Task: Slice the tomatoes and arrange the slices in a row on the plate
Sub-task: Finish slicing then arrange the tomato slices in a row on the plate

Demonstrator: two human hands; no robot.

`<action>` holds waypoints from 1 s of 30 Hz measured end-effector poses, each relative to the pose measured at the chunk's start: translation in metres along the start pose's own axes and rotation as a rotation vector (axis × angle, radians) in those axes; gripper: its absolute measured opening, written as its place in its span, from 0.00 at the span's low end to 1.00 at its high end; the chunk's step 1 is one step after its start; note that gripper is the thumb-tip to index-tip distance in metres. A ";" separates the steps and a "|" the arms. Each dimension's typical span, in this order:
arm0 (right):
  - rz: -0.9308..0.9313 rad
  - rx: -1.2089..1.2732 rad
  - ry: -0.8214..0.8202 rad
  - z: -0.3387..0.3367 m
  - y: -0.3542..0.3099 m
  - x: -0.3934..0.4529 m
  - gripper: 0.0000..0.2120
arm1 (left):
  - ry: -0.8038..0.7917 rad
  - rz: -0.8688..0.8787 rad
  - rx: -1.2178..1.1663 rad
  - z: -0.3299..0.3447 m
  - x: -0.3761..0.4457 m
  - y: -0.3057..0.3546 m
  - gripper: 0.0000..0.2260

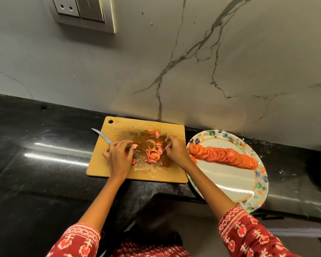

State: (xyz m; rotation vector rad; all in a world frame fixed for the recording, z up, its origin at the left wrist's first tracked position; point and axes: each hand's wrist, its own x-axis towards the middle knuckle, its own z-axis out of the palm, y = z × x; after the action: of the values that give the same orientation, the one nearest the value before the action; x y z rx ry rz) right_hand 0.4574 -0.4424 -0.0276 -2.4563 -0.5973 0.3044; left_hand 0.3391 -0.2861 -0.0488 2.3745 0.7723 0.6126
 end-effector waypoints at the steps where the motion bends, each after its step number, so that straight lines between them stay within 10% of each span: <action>1: -0.026 -0.009 -0.026 0.002 -0.002 -0.002 0.12 | -0.005 0.006 0.000 0.000 -0.001 -0.001 0.08; 17: 0.051 -0.150 -0.189 0.002 -0.029 0.032 0.08 | -0.030 0.012 -0.041 -0.004 -0.003 0.001 0.09; 30: -0.086 -0.162 0.078 -0.087 0.072 -0.029 0.04 | -0.049 0.097 -0.070 0.015 -0.012 0.025 0.08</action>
State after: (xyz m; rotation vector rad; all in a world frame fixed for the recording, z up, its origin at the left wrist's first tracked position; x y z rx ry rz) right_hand 0.4866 -0.5513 0.0017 -2.5740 -0.7166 0.1294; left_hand 0.3490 -0.3161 -0.0468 2.3645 0.6074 0.6082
